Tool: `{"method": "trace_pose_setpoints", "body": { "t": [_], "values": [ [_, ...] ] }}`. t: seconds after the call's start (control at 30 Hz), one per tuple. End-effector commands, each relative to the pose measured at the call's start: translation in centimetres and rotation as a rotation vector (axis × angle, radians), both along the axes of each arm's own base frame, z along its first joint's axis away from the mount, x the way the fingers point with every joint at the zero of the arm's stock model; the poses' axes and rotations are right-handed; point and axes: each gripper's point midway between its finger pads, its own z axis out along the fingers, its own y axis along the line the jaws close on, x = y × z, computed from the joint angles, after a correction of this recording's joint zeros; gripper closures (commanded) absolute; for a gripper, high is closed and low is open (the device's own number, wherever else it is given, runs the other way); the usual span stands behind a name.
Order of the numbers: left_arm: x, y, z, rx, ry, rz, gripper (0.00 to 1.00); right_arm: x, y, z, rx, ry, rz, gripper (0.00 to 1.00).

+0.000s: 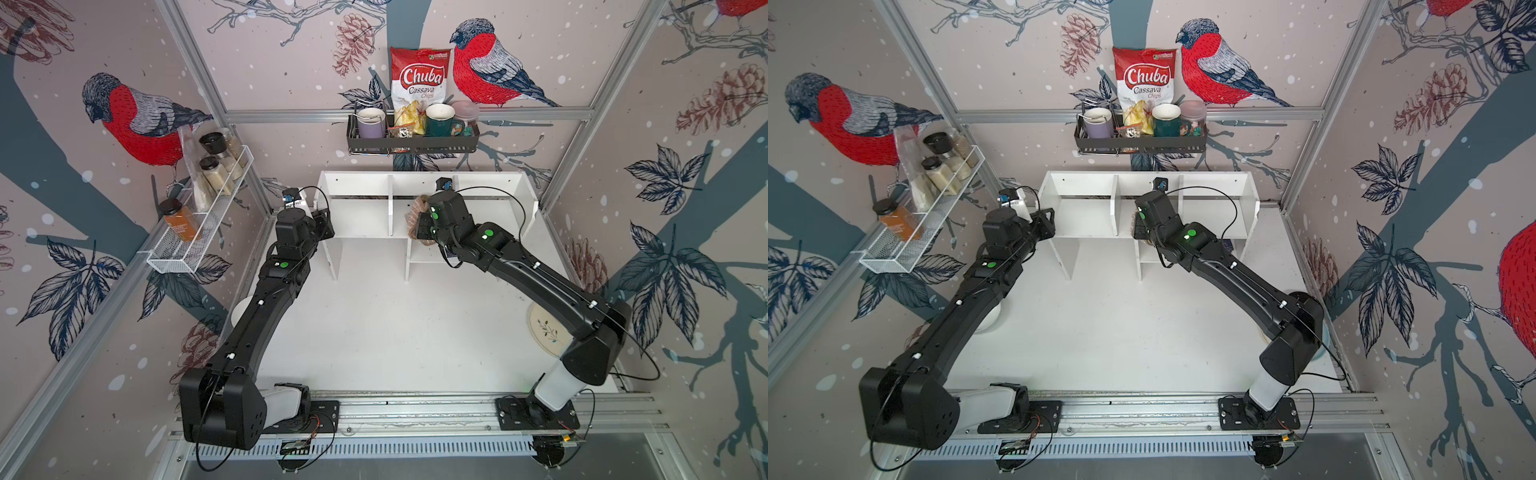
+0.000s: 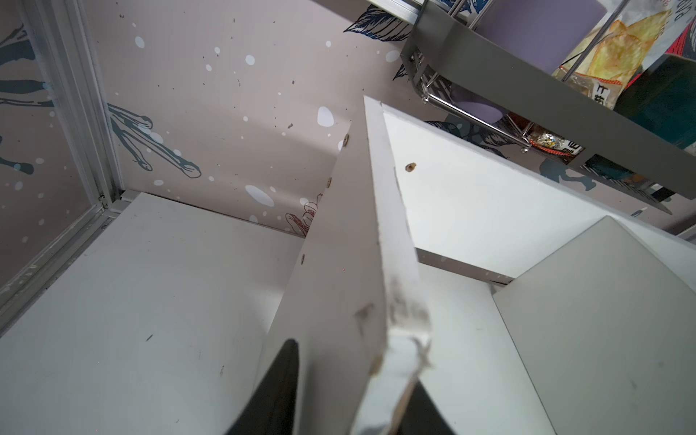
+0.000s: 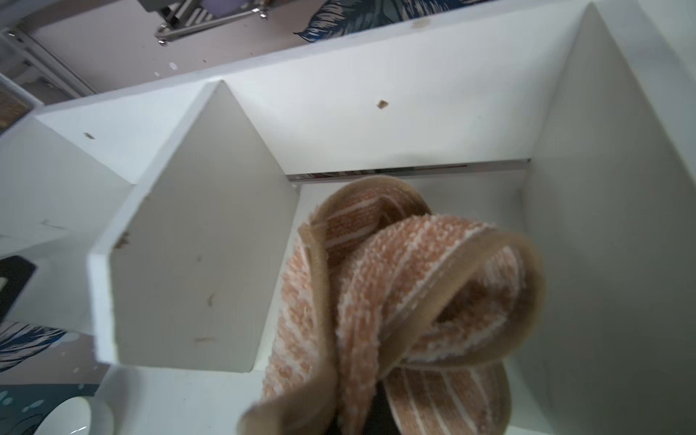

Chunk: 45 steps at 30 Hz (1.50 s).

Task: Wipe the bookshelf clean with a cloth
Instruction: Hold the shelf at the center of the board, then wipe the dust from the shelf.

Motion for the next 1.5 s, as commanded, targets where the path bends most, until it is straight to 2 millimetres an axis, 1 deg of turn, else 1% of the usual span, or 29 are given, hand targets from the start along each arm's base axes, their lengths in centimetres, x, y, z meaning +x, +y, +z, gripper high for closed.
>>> {"method": "trace_pose_setpoints", "body": {
  "t": [0.0,0.1,0.2,0.3,0.37,0.4,0.53,0.6,0.67,0.77,0.9,0.93,1.0,1.13,1.2,1.27,1.33,1.47],
  "values": [
    [0.3,-0.3,1.4,-0.016,-0.051,-0.014,0.81,1.2,-1.8,0.1,-0.013,-0.003,-0.092,1.00],
    [0.3,-0.3,1.3,-0.017,-0.047,-0.012,0.92,2.4,-2.0,0.8,-0.014,-0.016,-0.099,1.00],
    [0.2,-0.6,1.4,-0.016,-0.049,-0.033,1.00,3.5,-0.9,1.4,-0.019,-0.040,-0.070,1.00],
    [0.1,-0.9,1.4,-0.013,-0.051,-0.051,1.00,3.9,0.9,1.4,0.021,-0.045,-0.008,1.00],
    [-0.1,-1.1,1.4,-0.016,-0.052,-0.060,1.00,3.6,2.5,1.5,0.070,-0.050,0.046,1.00],
    [-0.1,-1.1,1.4,-0.016,-0.052,-0.061,1.00,3.4,2.7,1.4,0.071,-0.049,0.049,1.00],
    [-0.5,-1.5,1.2,-0.011,-0.049,-0.054,1.00,2.3,2.2,0.0,0.039,-0.005,0.030,1.00],
    [-0.8,-2.0,1.2,-0.004,-0.049,-0.056,1.00,1.5,1.2,-0.6,0.032,0.007,0.012,1.00],
    [-1.0,-2.6,1.1,0.006,-0.048,-0.067,1.00,1.0,-0.1,-0.8,0.009,0.002,-0.022,1.00],
    [-1.2,-3.0,1.1,0.017,-0.045,-0.065,1.00,1.3,-2.3,-0.1,-0.024,-0.021,-0.077,1.00],
    [-1.2,-2.8,1.1,0.026,-0.041,-0.058,1.00,2.9,-3.3,1.3,-0.022,-0.052,-0.104,1.00],
    [-1.2,-2.8,1.1,0.029,-0.041,-0.059,1.00,3.5,-3.2,1.5,-0.023,-0.056,-0.106,1.00],
    [-1.2,-2.9,0.9,0.033,-0.037,-0.062,1.00,4.4,-2.3,2.0,-0.016,-0.064,-0.085,1.00],
    [-0.9,-3.0,0.4,0.039,-0.017,-0.069,1.00,4.8,1.4,2.3,0.026,-0.075,0.041,1.00],
    [-0.8,-3.2,0.3,0.039,-0.011,-0.079,1.00,4.7,2.4,1.9,0.026,-0.063,0.057,1.00],
    [-0.8,-3.3,0.3,0.042,-0.006,-0.085,1.00,4.3,2.8,1.1,0.004,-0.049,0.058,1.00],
    [-0.8,-3.3,0.3,0.046,-0.006,-0.086,1.00,3.7,2.7,0.3,-0.008,-0.031,0.059,1.00],
    [-0.8,-3.1,0.2,0.053,0.005,-0.077,1.00,2.1,1.2,-1.4,-0.013,0.007,0.043,1.00]
  ]
}}
